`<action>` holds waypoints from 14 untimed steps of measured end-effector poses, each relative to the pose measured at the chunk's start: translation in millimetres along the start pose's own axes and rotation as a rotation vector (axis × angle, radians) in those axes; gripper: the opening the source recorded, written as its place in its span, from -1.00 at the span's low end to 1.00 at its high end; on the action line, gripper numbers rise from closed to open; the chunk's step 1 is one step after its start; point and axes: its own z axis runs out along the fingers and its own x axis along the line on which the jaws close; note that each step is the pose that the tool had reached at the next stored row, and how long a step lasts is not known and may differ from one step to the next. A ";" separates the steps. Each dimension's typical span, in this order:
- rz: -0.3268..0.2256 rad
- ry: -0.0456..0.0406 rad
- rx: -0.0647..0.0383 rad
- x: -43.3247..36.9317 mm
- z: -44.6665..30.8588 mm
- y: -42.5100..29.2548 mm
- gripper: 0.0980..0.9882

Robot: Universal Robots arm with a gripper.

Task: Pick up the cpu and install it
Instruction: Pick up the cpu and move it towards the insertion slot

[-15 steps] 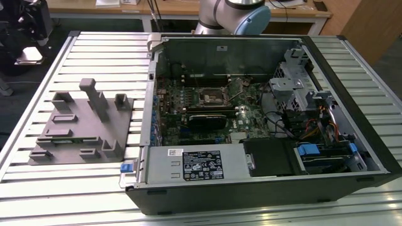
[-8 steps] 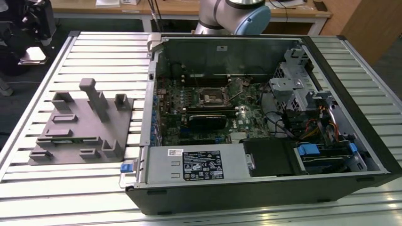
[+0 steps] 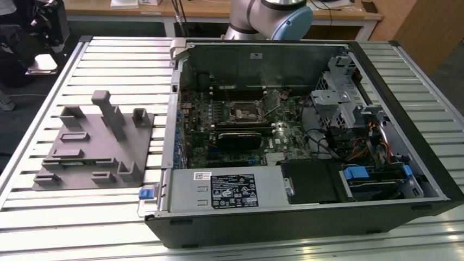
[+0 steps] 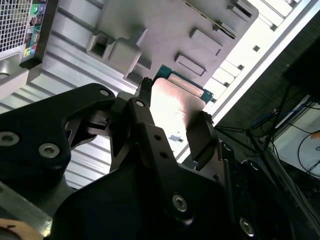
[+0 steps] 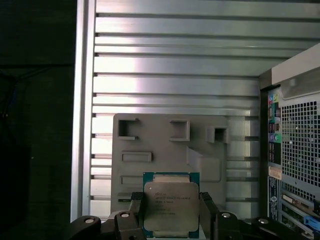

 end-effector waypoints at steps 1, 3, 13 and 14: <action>0.000 0.0000 0.000 -1.1 0.0 0.0 -0.02; 0.000 0.0001 0.000 -3.3 0.0 0.0 -0.02; 0.000 0.0000 -0.001 -17.0 0.2 0.0 -0.02; 0.000 0.0000 -0.001 -18.4 0.2 0.0 -0.02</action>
